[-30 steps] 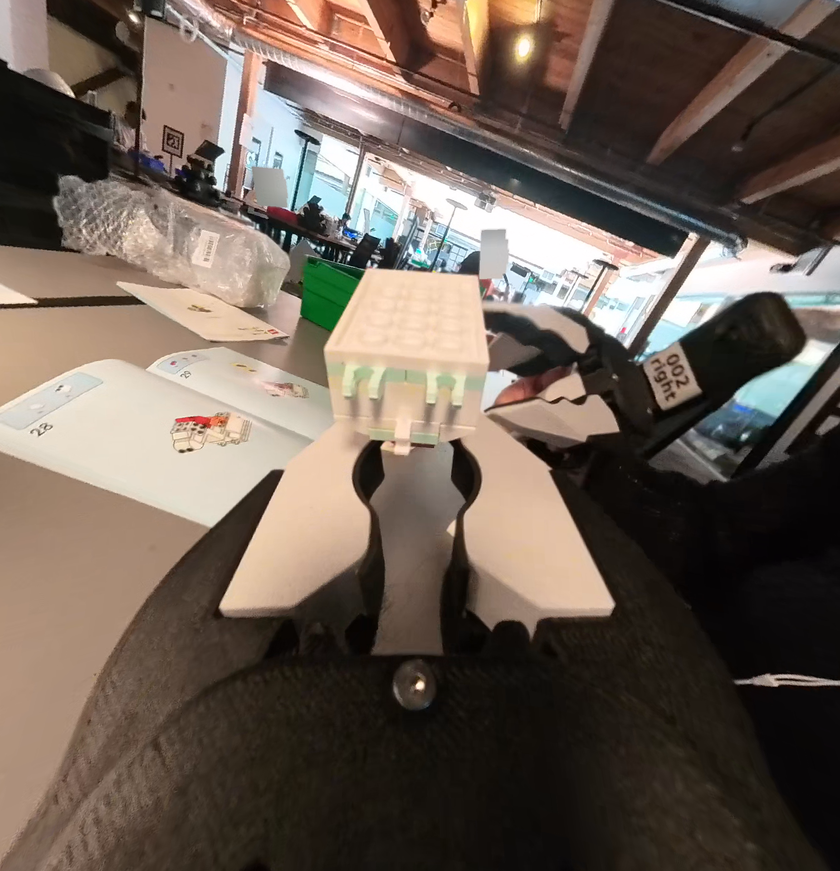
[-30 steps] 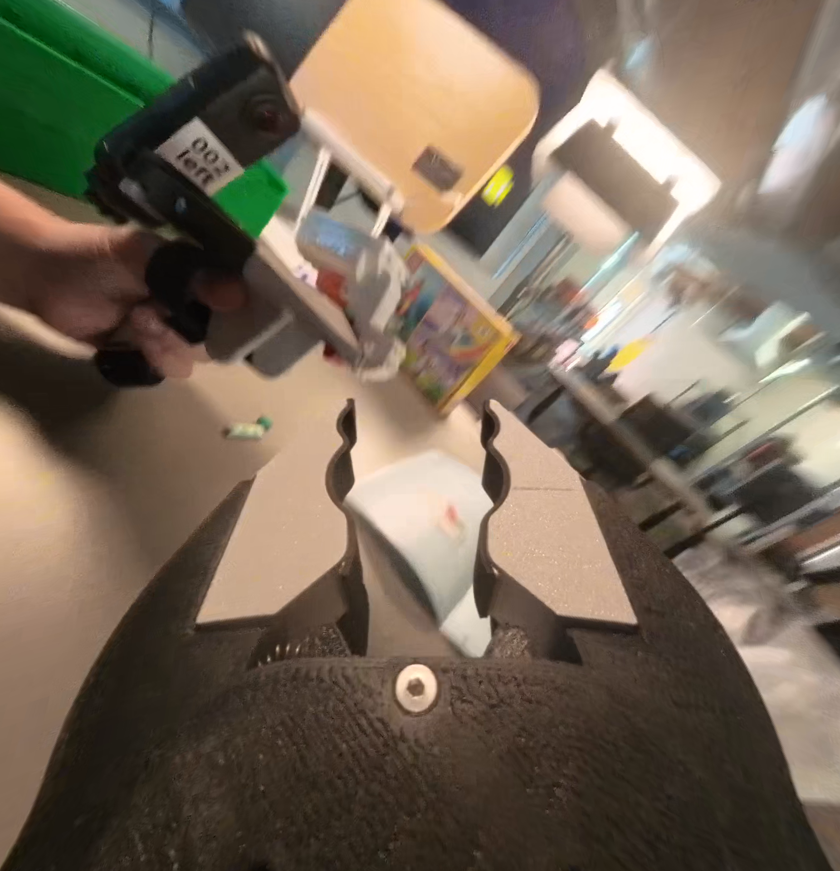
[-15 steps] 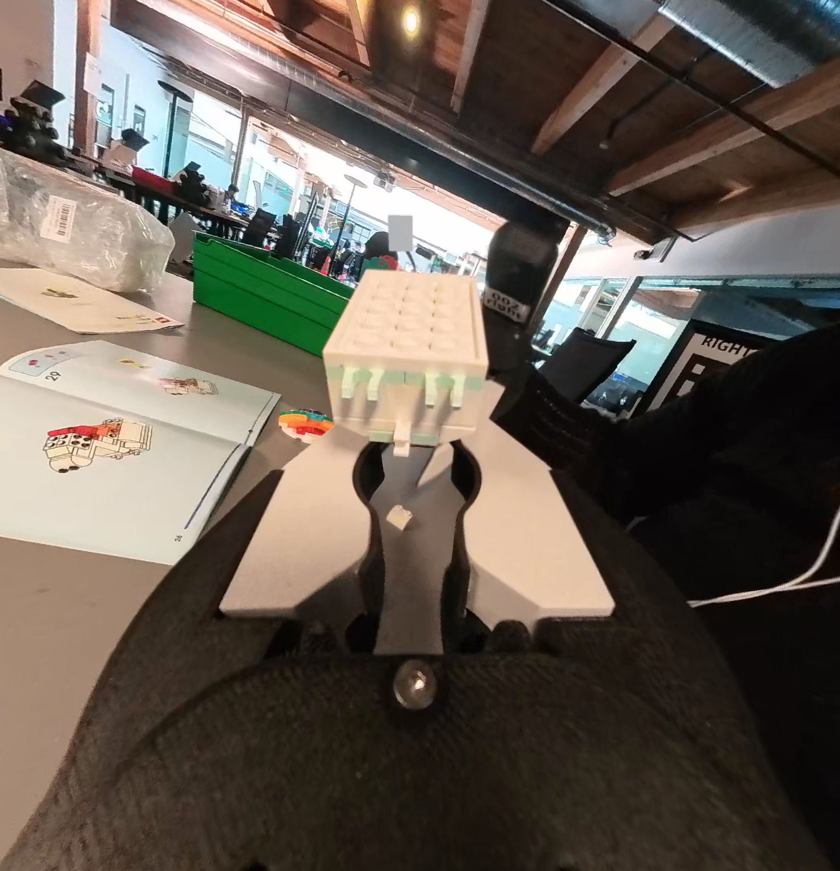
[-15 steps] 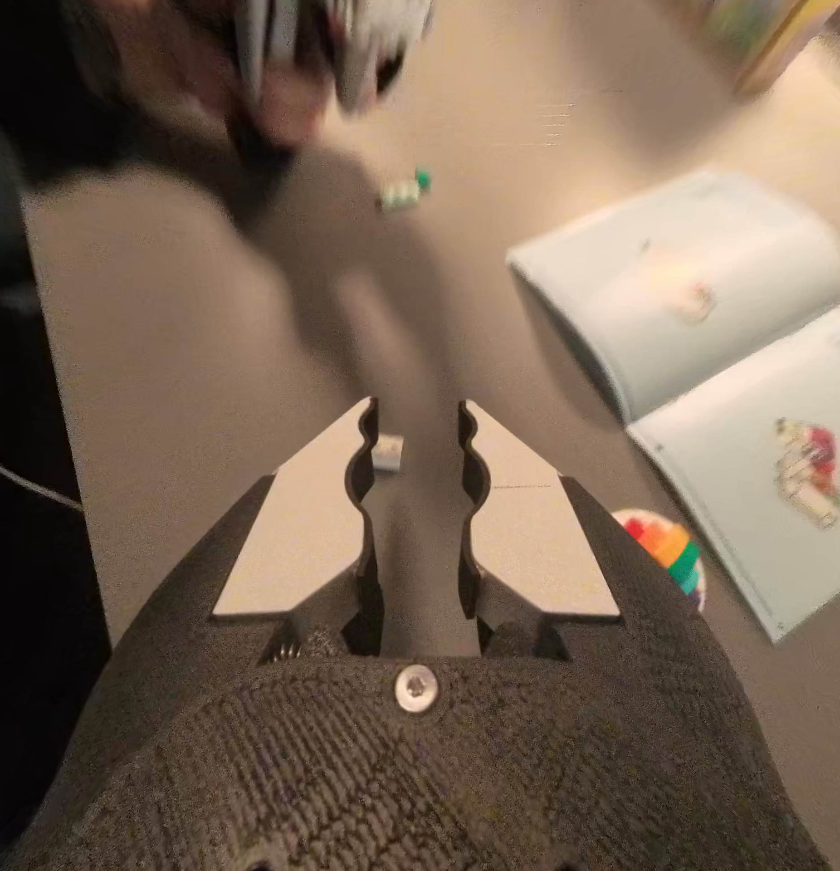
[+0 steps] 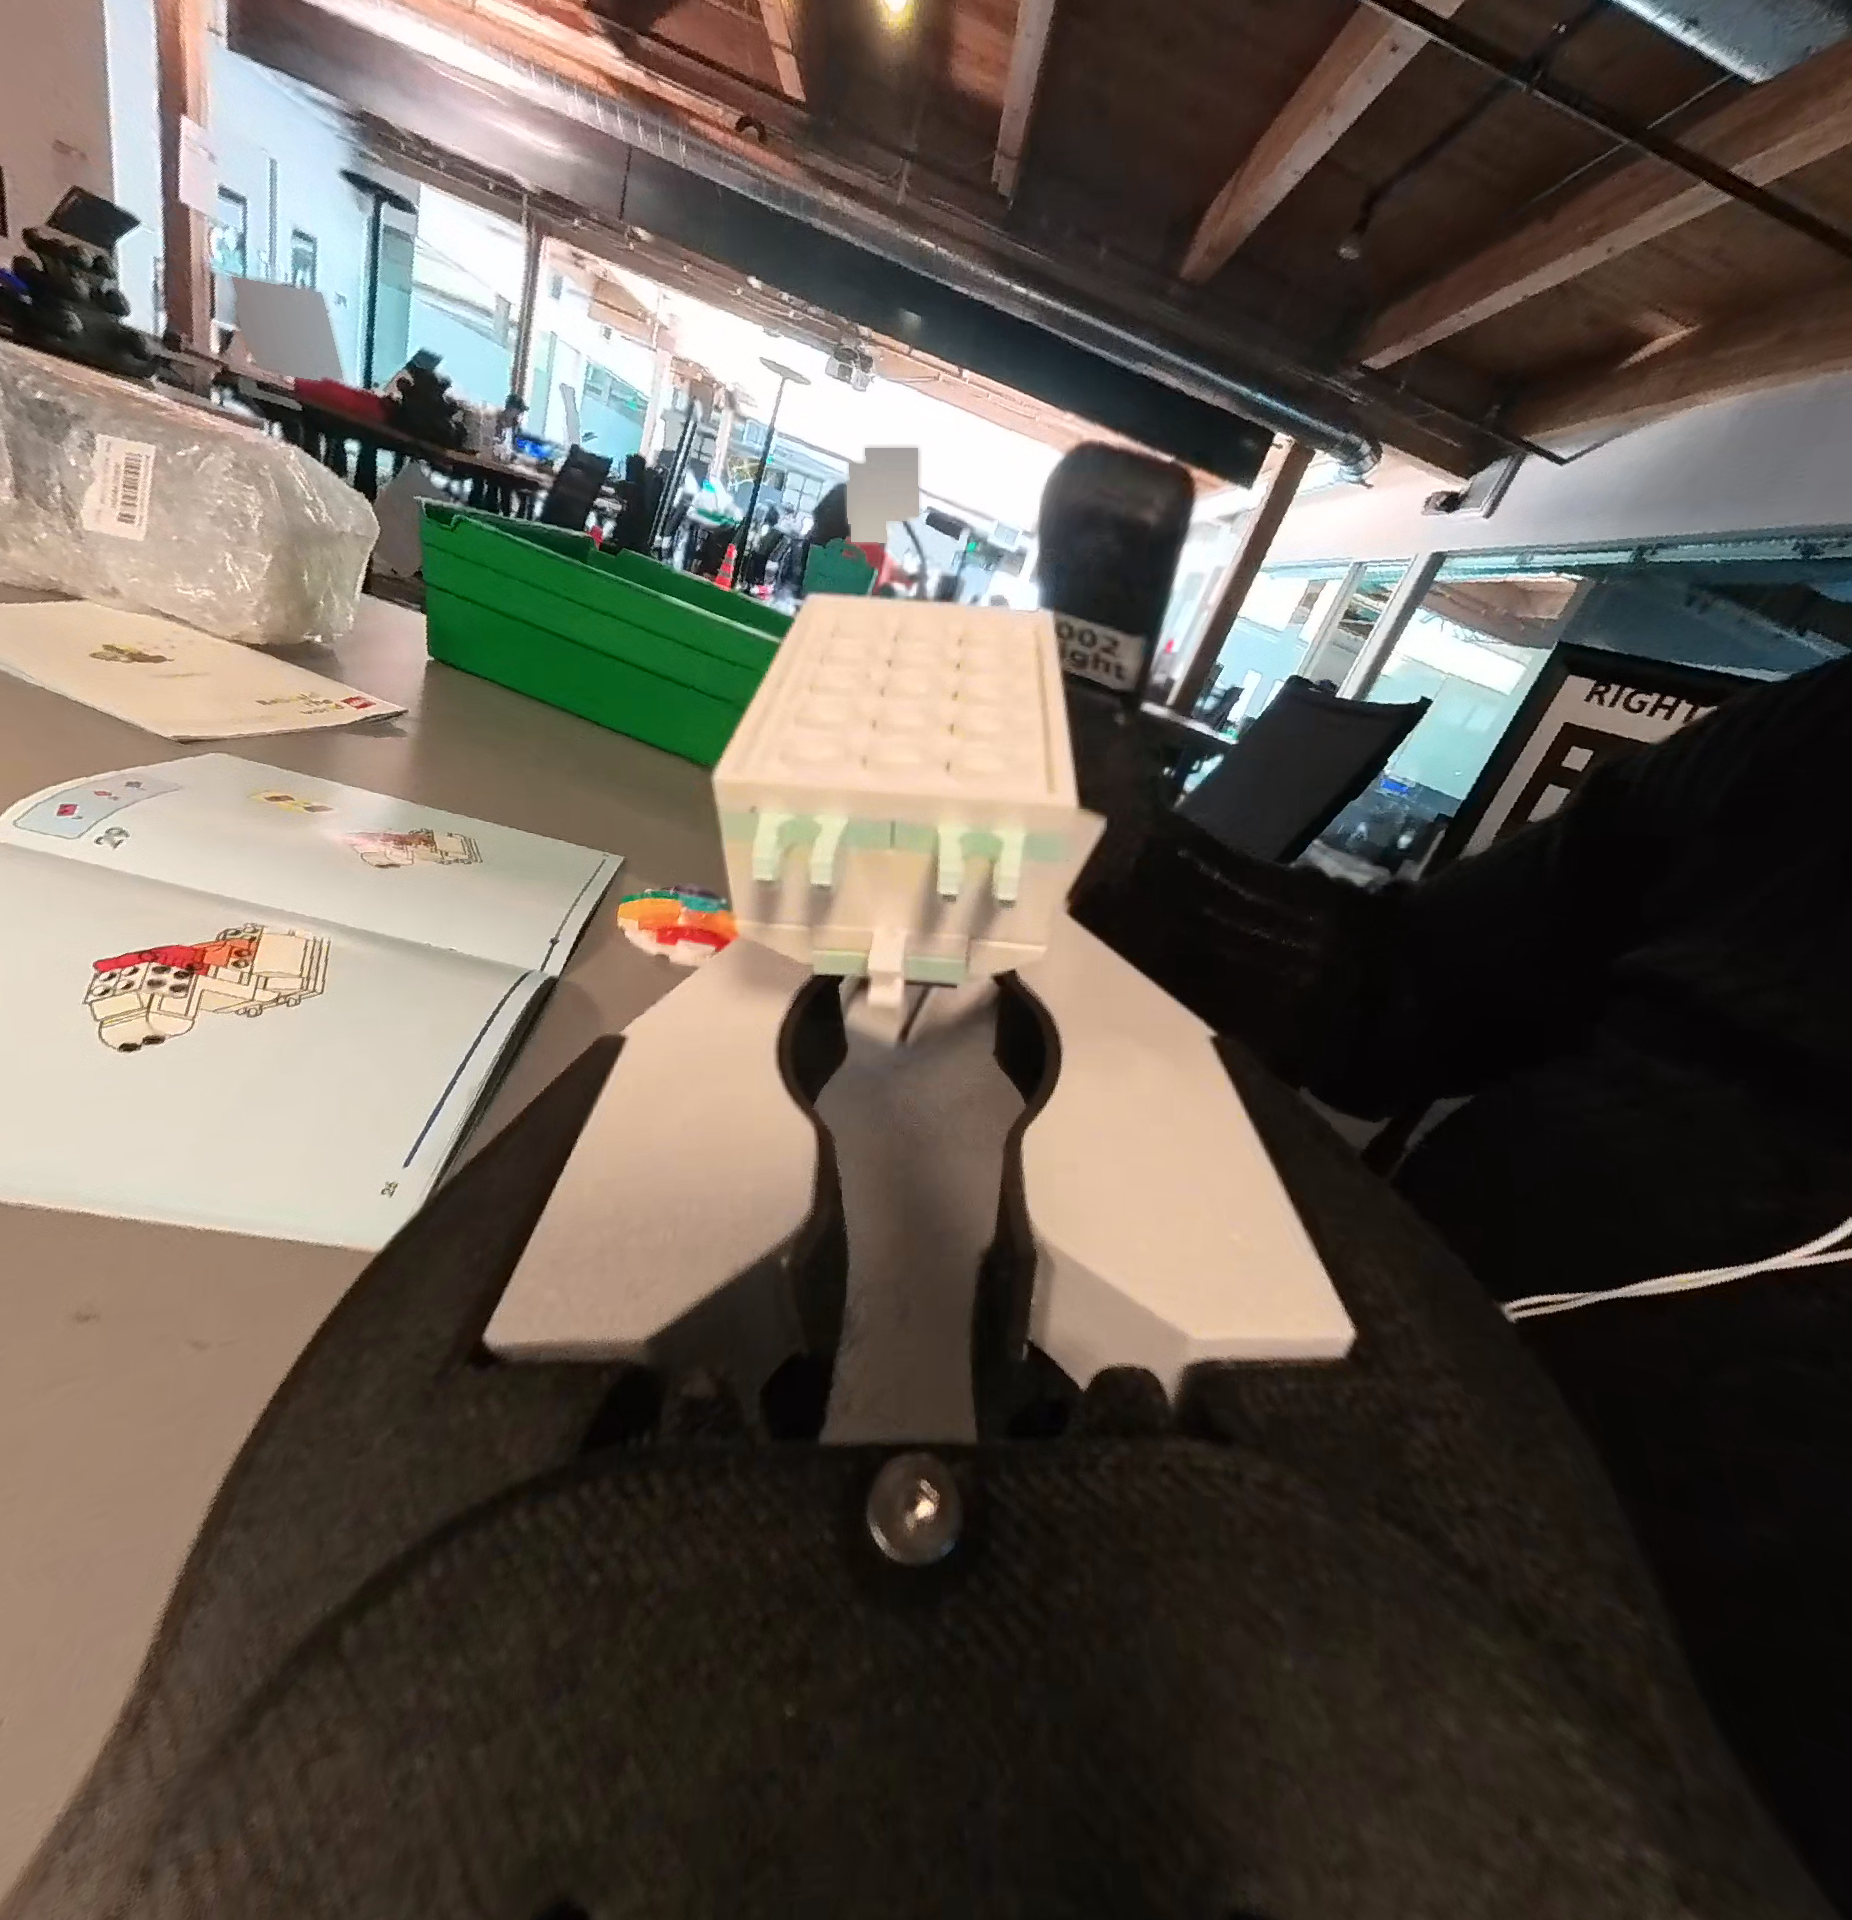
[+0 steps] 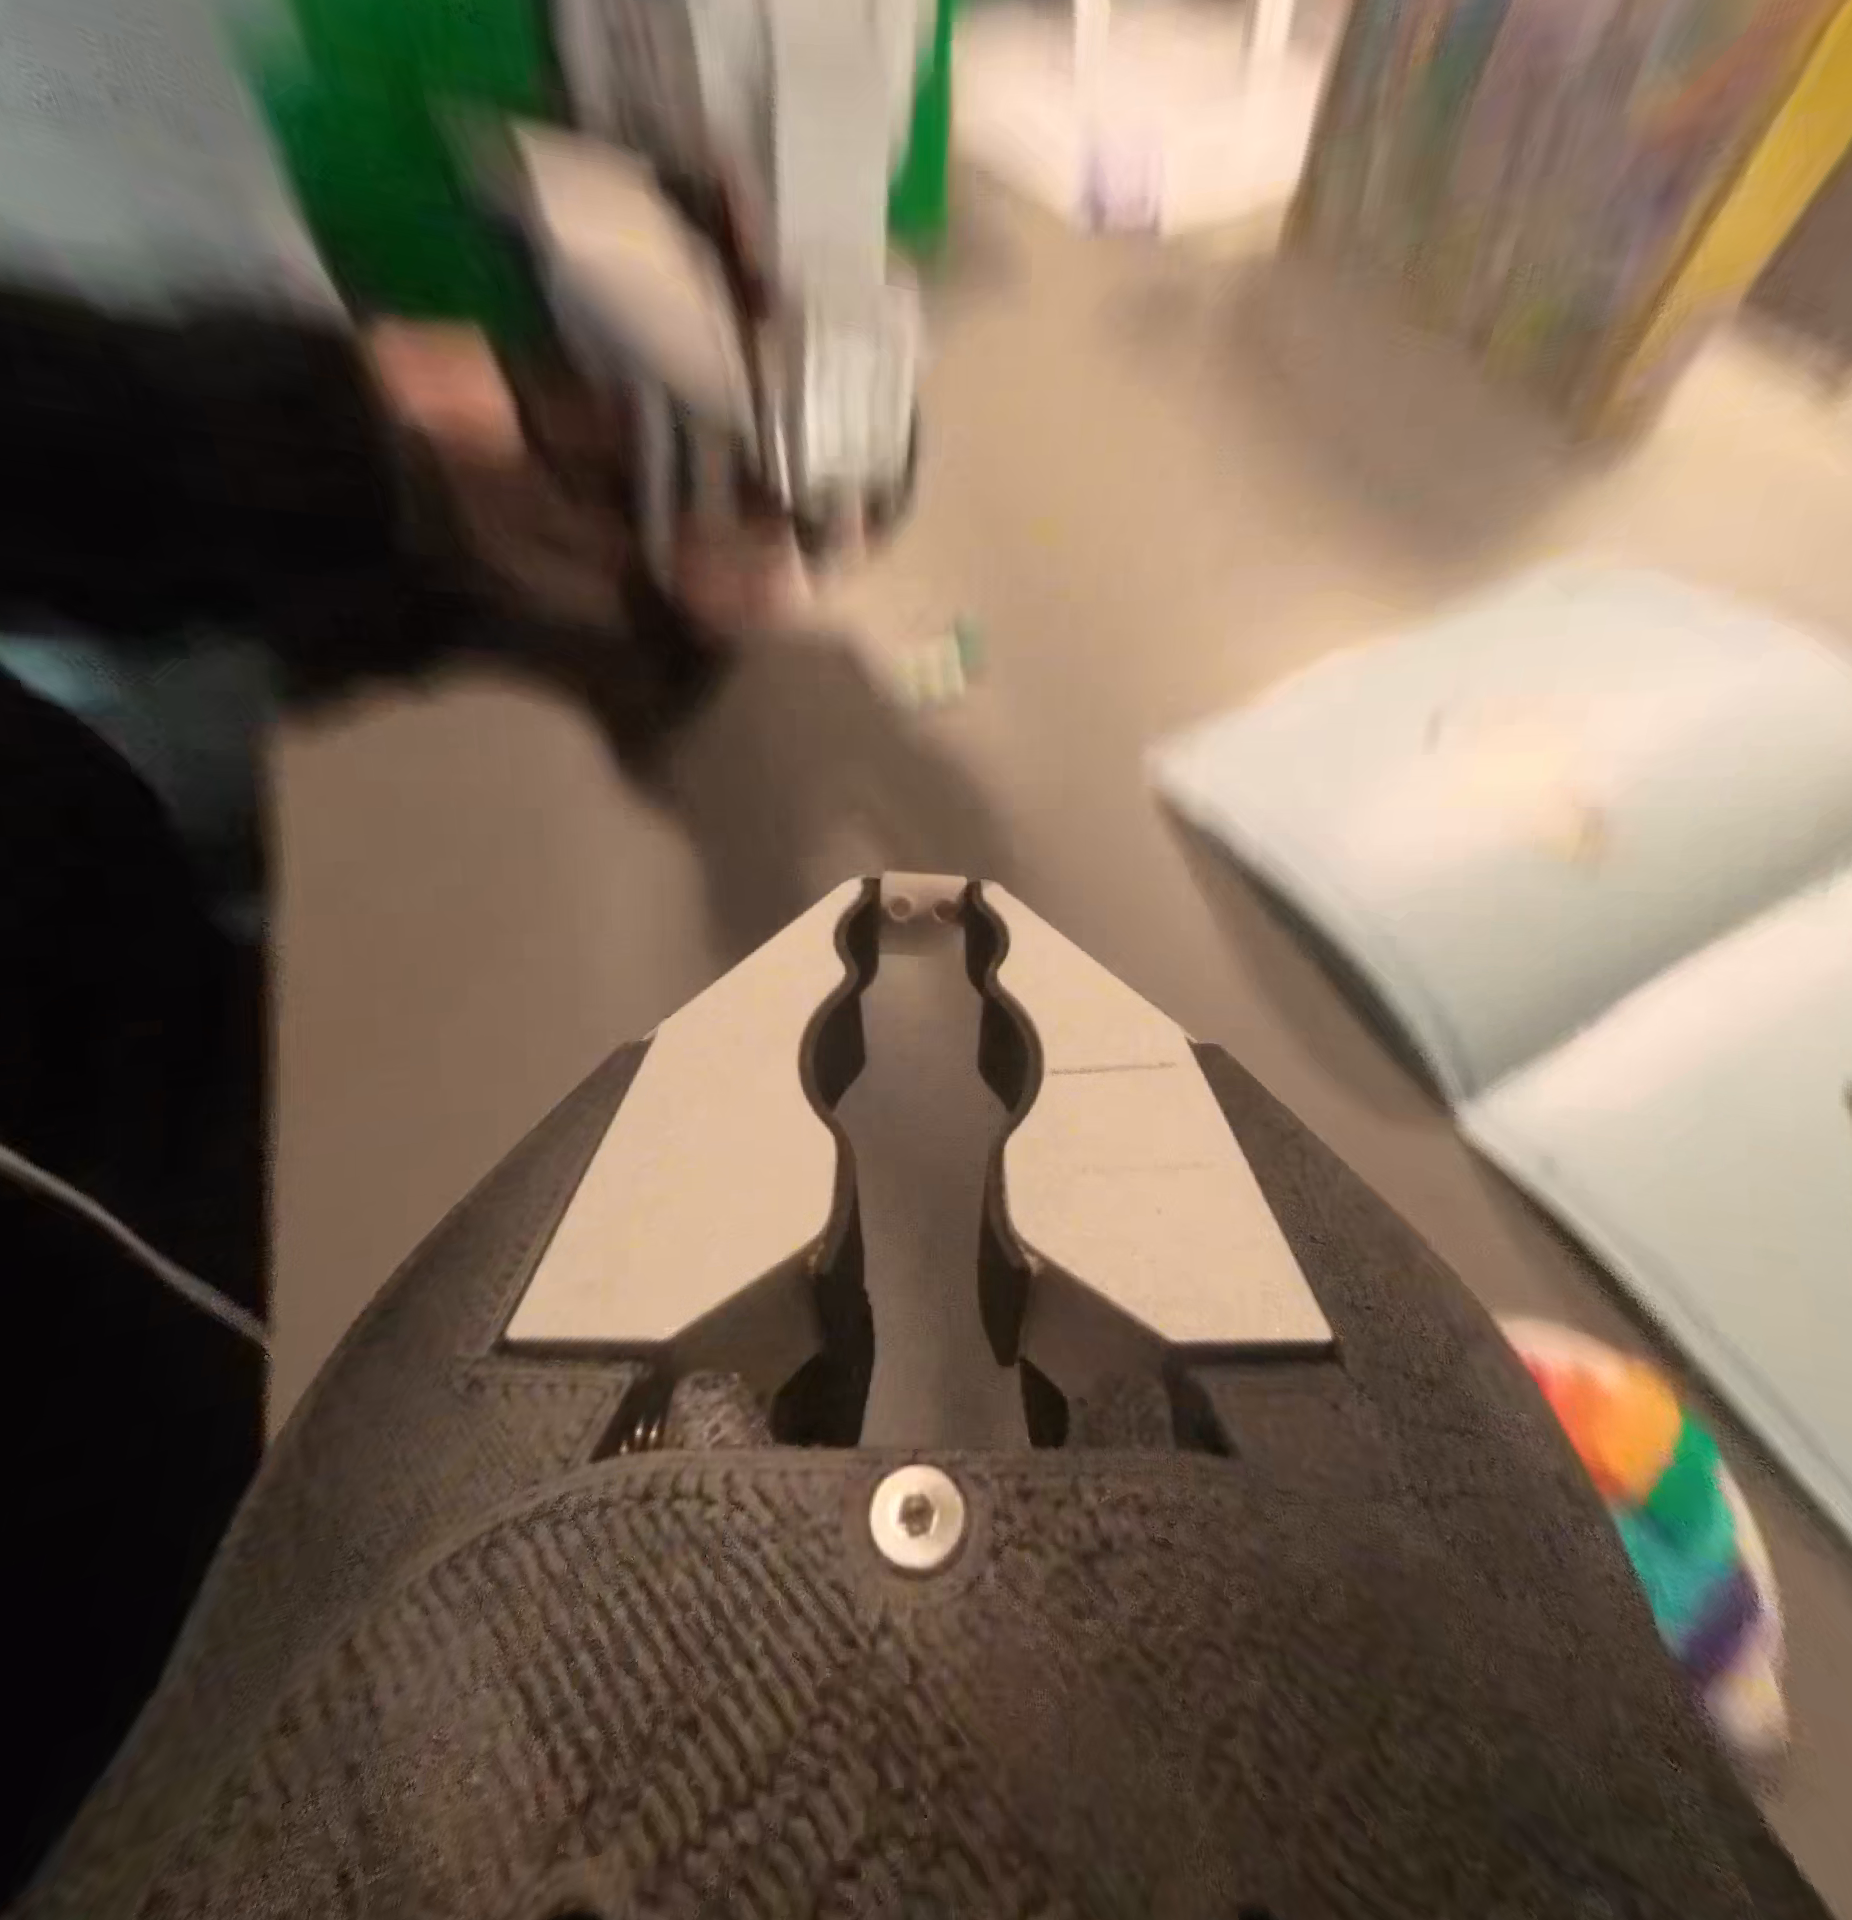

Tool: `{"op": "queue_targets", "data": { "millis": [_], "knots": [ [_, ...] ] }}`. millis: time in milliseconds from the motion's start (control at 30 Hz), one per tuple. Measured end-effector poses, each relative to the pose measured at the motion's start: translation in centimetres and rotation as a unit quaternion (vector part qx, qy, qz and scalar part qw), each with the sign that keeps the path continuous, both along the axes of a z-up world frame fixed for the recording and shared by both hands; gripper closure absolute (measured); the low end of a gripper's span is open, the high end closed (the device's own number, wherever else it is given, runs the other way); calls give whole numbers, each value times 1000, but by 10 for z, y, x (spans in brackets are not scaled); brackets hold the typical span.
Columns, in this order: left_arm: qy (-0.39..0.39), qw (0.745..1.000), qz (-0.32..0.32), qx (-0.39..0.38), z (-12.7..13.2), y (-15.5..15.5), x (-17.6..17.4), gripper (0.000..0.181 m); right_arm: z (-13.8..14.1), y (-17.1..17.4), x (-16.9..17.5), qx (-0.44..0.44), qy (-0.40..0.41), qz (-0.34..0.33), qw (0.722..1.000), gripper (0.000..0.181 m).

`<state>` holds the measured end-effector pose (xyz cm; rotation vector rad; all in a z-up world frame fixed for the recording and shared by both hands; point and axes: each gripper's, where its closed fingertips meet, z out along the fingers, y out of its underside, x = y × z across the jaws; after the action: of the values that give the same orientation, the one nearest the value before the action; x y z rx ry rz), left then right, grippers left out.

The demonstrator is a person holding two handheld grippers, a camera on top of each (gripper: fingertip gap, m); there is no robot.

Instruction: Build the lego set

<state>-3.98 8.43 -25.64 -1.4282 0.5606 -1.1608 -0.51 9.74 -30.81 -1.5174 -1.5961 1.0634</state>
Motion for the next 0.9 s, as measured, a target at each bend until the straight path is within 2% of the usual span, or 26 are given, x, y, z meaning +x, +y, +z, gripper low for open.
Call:
{"op": "queue_targets", "data": {
  "millis": [33, 100, 167, 267, 333, 533, 900],
  "knots": [
    [-6, 1000, -5, 8, 2, -2, 1, 158, 30, -2, -6, -30, 93, 7, 995, 167],
    [-12, 1000, -13, 22, 6, -6, 2, 158, 66, -7, -11, -92, 208, 25, 974, 167],
    [-12, 999, -11, 35, 8, -8, 3, 158, 74, -12, -18, -132, 252, 49, 957, 167],
    [-1, 999, -11, 34, 5, -7, 4, 158, 73, -18, -26, -156, 270, 72, 947, 167],
    [-2, 999, -20, 27, 4, -8, 5, 159, 71, -19, -27, -137, 265, 73, 952, 167],
    [14, 999, -31, 17, -2, -9, 10, 159, 67, -19, -23, -158, 272, 78, 946, 167],
    [-2, 1000, -27, 12, 1, -9, 11, 159, 72, -16, -25, -174, 326, 56, 928, 167]
  ]
}}
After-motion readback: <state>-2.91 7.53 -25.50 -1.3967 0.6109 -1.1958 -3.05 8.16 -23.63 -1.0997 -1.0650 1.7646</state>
